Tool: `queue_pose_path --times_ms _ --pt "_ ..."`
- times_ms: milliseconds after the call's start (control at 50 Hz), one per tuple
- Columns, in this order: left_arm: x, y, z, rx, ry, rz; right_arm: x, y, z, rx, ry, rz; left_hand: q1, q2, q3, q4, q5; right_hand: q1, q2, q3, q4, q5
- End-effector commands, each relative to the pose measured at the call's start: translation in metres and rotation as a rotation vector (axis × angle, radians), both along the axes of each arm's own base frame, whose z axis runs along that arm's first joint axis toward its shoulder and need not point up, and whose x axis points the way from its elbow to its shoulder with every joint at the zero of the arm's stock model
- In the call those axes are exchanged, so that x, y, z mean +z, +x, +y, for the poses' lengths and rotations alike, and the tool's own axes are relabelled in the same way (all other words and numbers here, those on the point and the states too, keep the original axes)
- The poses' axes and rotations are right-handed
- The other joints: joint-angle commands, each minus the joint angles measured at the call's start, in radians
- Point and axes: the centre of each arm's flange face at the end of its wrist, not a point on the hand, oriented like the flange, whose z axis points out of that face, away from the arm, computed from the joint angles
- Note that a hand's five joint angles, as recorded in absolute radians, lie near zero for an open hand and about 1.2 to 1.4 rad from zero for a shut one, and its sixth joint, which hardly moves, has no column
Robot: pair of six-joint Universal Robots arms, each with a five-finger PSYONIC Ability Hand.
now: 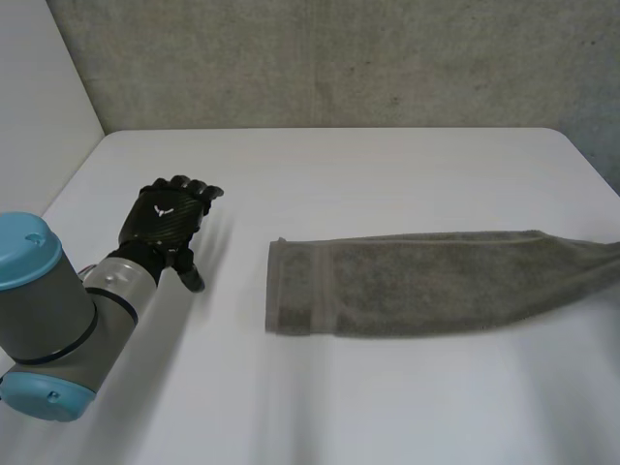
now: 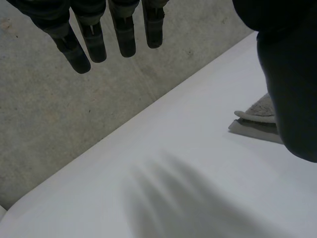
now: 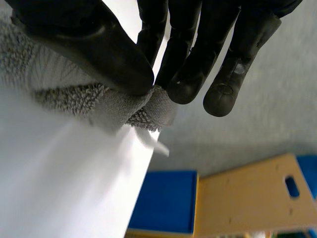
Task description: Fold the towel.
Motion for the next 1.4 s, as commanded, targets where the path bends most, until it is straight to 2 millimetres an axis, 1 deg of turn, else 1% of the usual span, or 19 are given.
queue_pose_path --times_ms 20,40,60,80,140,160,200,360,500,600,640,660,700,760,800,880,920,1040,1400 --pt "0.002 0.0 0.0 0.001 -0.007 0.002 0.048 0.122 0.026 0.294 -0.141 -0.119 -0.086 -0.084 -0.064 -0.09 -0.218 0.082 0.093 0.06 0.055 0.063" --pt "0.002 0.0 -0.001 0.002 -0.007 0.002 0.051 0.156 0.041 0.391 -0.157 -0.124 -0.086 -0.084 -0.064 -0.09 -0.218 0.082 0.093 0.06 0.055 0.063" --pt "0.002 0.0 -0.001 0.002 -0.007 0.002 0.051 0.156 0.041 0.392 -0.157 -0.124 -0.086 -0.084 -0.064 -0.09 -0.218 0.082 0.093 0.06 0.055 0.063" --pt "0.002 0.0 -0.001 0.002 -0.007 0.002 0.05 0.188 0.058 0.486 -0.168 -0.13 -0.086 -0.084 -0.064 -0.09 -0.218 0.082 0.093 0.06 0.055 0.063" --pt "0.002 0.0 -0.001 0.002 -0.01 0.003 0.036 0.242 0.093 0.654 -0.161 -0.139 -0.086 -0.084 -0.064 -0.09 -0.218 0.082 0.093 0.06 0.055 0.063" --pt "0.002 0.0 -0.001 0.002 -0.01 0.003 0.036 0.243 0.093 0.654 -0.161 -0.139 -0.086 -0.084 -0.064 -0.09 -0.218 0.082 0.093 0.06 0.055 0.063" --pt "0.002 0.0 -0.001 0.002 -0.011 0.003 0.017 0.281 0.126 0.784 -0.137 -0.136 -0.086 -0.084 -0.064 -0.09 -0.218 0.082 0.093 0.06 0.055 0.063" --pt "0.004 -0.001 -0.003 0.004 -0.017 0.005 -0.028 0.325 0.182 0.976 -0.025 -0.111 -0.087 -0.085 -0.064 -0.09 -0.218 0.082 0.093 0.06 0.055 0.063" --pt "0.005 -0.002 -0.005 0.002 -0.023 0.007 -0.045 0.333 0.195 1.047 0.026 -0.11 -0.087 -0.085 -0.064 -0.09 -0.218 0.082 0.093 0.06 0.055 0.063" --pt "0.006 -0.005 -0.006 -0.002 -0.03 0.01 -0.044 0.332 0.196 1.048 0.029 -0.112 -0.086 -0.084 -0.064 -0.09 -0.218 0.082 0.093 0.06 0.055 0.063" --pt "0.006 -0.006 -0.005 -0.005 -0.029 0.009 -0.036 0.329 0.191 1.011 0.003 -0.115 -0.087 -0.085 -0.064 -0.09 -0.218 -0.43 -0.42 -0.453 -0.458 -0.45" --pt "0.006 -0.006 -0.005 -0.005 -0.029 0.009 -0.036 0.329 0.191 1.011 0.002 -0.115 -0.087 -0.085 -0.064 -0.09 -0.218 -0.433 -0.423 -0.456 -0.461 -0.453" --pt "0.004 -0.006 -0.004 -0.007 -0.024 0.008 -0.02 0.312 0.164 0.889 -0.045 -0.119 -0.087 -0.085 -0.064 -0.09 -0.218 -0.735 -0.724 -0.757 -0.762 -0.754" --pt "0.004 -0.006 -0.004 -0.007 -0.021 0.007 -0.013 0.293 0.14 0.782 -0.067 -0.113 -0.087 -0.085 -0.064 -0.09 -0.218 -0.783 -0.772 -0.805 -0.81 -0.802" --pt "0.003 -0.005 -0.003 -0.007 -0.018 0.006 -0.002 0.26 0.103 0.614 -0.103 -0.11 -0.086 -0.084 -0.064 -0.09 -0.218 -0.853 -0.842 -0.875 -0.88 -0.872" --pt "0.002 -0.005 -0.003 -0.007 -0.015 0.005 0.009 0.231 0.075 0.501 -0.124 -0.152 -0.087 -0.085 -0.064 -0.09 -0.218 -0.88 -0.869 -0.902 -0.907 -0.899" --pt "0.001 -0.005 -0.003 -0.008 -0.014 0.004 0.017 0.193 0.046 0.371 -0.132 -0.234 -0.087 -0.085 -0.064 -0.09 -0.218 -0.877 -0.866 -0.899 -0.904 -0.896" --pt "0.001 -0.005 -0.002 -0.008 -0.013 0.004 0.015 0.15 0.019 0.271 -0.081 -0.38 -0.087 -0.085 -0.064 -0.09 -0.218 -0.85 -0.84 -0.873 -0.878 -0.87" --pt "-0.002 -0.006 -0.001 -0.013 -0.002 0.0 -0.02 0.115 -0.011 0.222 0.136 -0.652 -0.086 -0.084 -0.064 -0.09 -0.218 -0.756 -0.746 -0.779 -0.784 -0.776"
